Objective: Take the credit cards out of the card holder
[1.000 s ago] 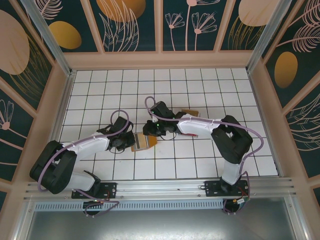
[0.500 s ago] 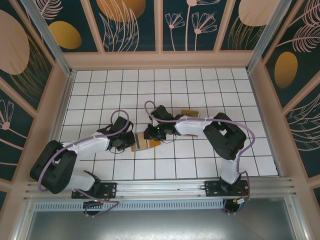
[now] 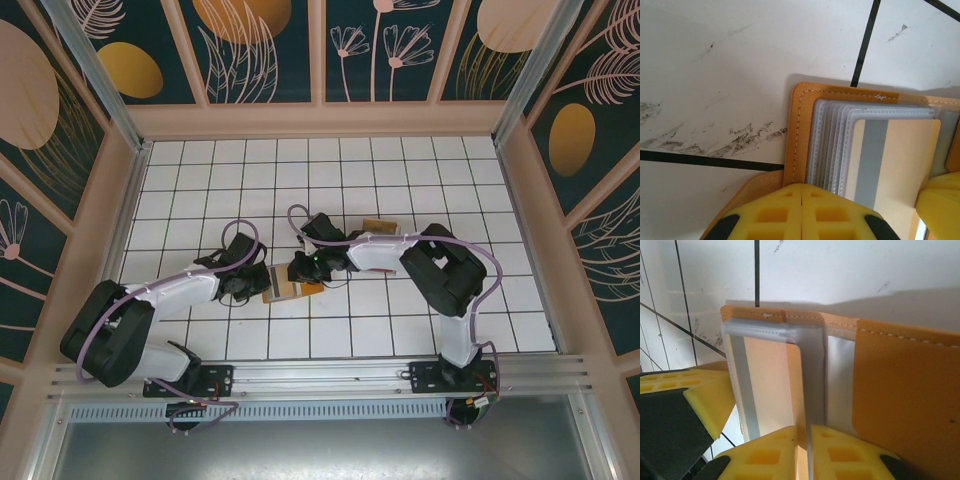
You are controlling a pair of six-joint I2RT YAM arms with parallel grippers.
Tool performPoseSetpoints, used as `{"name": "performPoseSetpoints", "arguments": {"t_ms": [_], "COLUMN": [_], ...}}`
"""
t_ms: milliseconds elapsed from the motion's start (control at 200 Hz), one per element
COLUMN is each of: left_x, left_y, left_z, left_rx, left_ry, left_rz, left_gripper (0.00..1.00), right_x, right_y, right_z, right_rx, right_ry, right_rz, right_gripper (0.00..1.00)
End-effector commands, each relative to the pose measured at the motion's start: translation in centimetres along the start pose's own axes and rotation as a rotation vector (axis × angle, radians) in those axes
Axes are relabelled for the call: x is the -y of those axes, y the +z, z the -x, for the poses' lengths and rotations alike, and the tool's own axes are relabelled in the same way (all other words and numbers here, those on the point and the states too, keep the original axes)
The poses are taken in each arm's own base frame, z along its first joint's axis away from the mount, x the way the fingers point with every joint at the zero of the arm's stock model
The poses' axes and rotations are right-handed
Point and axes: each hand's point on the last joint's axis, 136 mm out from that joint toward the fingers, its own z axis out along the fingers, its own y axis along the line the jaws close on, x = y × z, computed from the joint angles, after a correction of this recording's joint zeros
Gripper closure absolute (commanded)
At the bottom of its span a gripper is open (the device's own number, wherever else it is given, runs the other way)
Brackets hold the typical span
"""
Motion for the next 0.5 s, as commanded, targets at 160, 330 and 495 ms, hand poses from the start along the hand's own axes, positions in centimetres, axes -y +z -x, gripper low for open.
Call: {"name": "performPoseSetpoints", "arguments": {"t_ms": [160, 330, 495], "left_x": [-0.3, -0.6, -1.5], "left_y": [0.7, 0.7, 0.9], "left_z": [-0.9, -1.0, -1.1], "left_rx": [-0.051, -0.055, -0.059], "left_ry": [0.017, 0.016, 0.007], "left_rz": [0.013, 0.025, 0.067], "left_gripper": [0.92, 0.92, 1.0], "right_x": [-0.4, 0.0, 1.1], "right_y": [0.4, 0.1, -0.5], "right_z": [-0.1, -0.2, -0.2], "right_rx": [-0.022, -0.018, 0.0], "right_ry": [0.011, 0.016, 0.034], "right_rz": [0.055, 0.05, 0.018], "right_gripper": [0.84, 1.0, 1.0]}}
